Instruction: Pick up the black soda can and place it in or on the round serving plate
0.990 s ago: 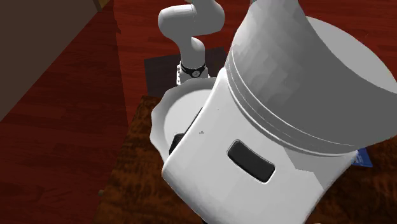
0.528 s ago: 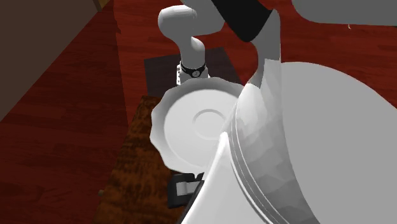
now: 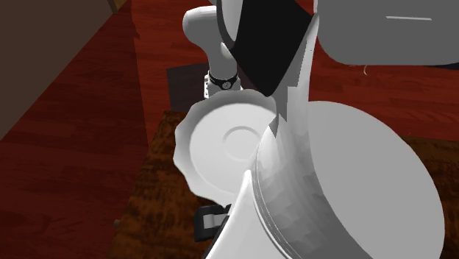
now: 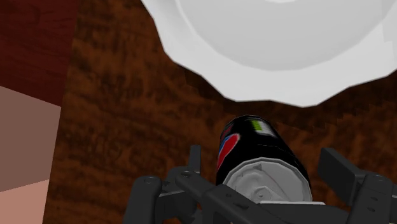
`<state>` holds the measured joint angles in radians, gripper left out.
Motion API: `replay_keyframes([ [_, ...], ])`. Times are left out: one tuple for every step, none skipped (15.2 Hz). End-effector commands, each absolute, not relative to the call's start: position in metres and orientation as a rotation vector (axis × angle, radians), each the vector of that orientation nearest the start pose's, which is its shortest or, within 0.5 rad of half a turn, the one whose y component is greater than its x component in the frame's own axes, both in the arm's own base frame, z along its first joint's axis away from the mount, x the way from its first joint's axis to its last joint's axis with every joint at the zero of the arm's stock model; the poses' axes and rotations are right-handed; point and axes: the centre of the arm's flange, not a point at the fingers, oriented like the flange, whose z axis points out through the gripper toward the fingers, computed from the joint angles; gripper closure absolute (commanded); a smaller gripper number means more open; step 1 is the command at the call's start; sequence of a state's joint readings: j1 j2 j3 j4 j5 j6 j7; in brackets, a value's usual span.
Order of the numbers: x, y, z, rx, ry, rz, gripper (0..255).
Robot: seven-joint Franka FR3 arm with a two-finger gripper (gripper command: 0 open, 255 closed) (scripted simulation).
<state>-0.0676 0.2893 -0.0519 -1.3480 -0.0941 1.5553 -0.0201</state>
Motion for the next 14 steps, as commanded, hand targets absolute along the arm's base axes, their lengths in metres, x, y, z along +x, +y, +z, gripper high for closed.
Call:
replay_keyframes([
  [0.6315, -0.0815, 0.5560, -3.238, 0.155, 0.144, 0],
  [0.6315, -0.0815, 0.5560, -3.238, 0.155, 0.144, 0],
  [0.6315, -0.0815, 0.5560, -3.238, 0.155, 0.144, 0],
  [0.6315, -0.0815, 0.5560, -3.238, 0.155, 0.144, 255],
  [0.6315, -0.0815, 0.5560, -3.238, 0.155, 0.144, 255],
  [0.6315, -0.0815, 0.5560, -3.238, 0.155, 0.144, 255],
  [0.6315, -0.0815, 0.5560, -3.238, 0.155, 0.144, 255],
  [0.6315, -0.0816, 0.5562, -3.238, 0.155, 0.144, 255],
  [0.6315, -0.0817, 0.5561, -3.238, 0.155, 0.144, 255],
  [0.6315, -0.0816, 0.5561, -3.238, 0.155, 0.144, 255],
  [0.6315, -0.0815, 0.5562, -3.238, 0.155, 0.144, 255],
  [0.6314, -0.0816, 0.5561, -3.238, 0.155, 0.144, 255],
  [0.6315, -0.0815, 0.5560, -3.238, 0.155, 0.144, 255],
  [0.6315, -0.0815, 0.5613, -3.238, 0.155, 0.144, 255],
])
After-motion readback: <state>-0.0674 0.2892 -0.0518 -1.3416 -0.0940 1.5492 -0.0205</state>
